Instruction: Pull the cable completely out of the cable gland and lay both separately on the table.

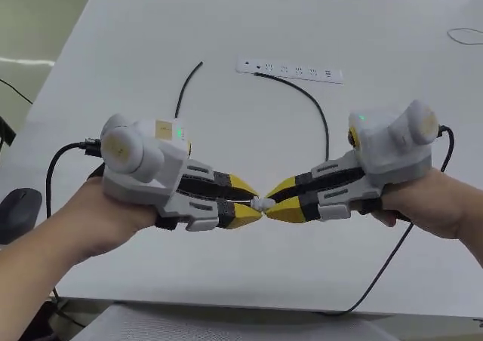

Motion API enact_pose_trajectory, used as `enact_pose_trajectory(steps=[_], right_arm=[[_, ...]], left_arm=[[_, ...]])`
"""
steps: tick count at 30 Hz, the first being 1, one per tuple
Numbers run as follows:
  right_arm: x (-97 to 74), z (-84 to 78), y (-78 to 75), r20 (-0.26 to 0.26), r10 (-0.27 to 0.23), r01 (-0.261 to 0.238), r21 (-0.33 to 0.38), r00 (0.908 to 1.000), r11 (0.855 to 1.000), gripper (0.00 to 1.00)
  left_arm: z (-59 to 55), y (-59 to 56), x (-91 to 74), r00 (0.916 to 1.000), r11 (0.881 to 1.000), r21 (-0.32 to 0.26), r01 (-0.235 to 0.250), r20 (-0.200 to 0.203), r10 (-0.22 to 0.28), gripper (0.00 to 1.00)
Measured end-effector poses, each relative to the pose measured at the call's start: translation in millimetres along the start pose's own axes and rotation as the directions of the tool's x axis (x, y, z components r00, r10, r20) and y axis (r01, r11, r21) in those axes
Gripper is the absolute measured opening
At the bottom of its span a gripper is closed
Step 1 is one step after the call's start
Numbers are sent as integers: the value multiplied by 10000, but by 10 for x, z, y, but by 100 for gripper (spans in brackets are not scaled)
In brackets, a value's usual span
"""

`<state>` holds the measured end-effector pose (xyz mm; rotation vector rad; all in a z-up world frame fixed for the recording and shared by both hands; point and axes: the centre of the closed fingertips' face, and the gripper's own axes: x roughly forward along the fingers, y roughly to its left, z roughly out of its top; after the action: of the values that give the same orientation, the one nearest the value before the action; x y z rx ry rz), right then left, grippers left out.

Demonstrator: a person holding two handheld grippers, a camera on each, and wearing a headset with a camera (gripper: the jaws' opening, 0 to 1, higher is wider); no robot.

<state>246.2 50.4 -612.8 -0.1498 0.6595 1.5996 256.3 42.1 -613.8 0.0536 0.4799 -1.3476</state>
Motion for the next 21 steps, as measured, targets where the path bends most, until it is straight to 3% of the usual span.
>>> enact_pose_trajectory(steps=[3, 5, 8, 9, 12, 13, 16, 21], right_arm=[[16, -20, -6, -289, -358, 330, -938, 9989, 9950, 7], [23, -17, -32, -338, -690, 609, -1999, 9970, 9779, 7], [32, -24, -7, -562, -931, 754, -2607, 9941, 9625, 7], [26, -38, -37, -663, -1112, 858, -3071, 9916, 9478, 7], [30, -58, -47, -907, -1508, 1068, -3731, 9844, 9216, 7], [35, -52, -60, -955, -1779, 1241, -4103, 9794, 9035, 7], [39, -45, -71, -993, -2254, 1536, -4716, 9692, 8683, 7], [51, -61, -51, -981, -2720, 1856, -5131, 9573, 8380, 7]], left_arm=[[-15, -1, -3, 10000, 10000, -84, 48, -12, -48, 14], [-26, 16, -10, 10000, 9996, -274, 45, 14, -45, 14], [-30, 5, -15, 9999, 9992, -386, 120, 44, -118, 14], [-29, 2, -14, 9999, 9992, -385, 123, 48, -122, 14], [-35, -1, -13, 9998, 9982, -566, 178, 45, -175, 14], [-33, 3, -13, 9999, 9983, -565, 154, 64, -151, 14], [-28, 25, -17, 9998, 9968, -789, 147, 127, -137, 14], [-31, 21, -14, 9996, 9946, -1003, 251, 162, -236, 14]])
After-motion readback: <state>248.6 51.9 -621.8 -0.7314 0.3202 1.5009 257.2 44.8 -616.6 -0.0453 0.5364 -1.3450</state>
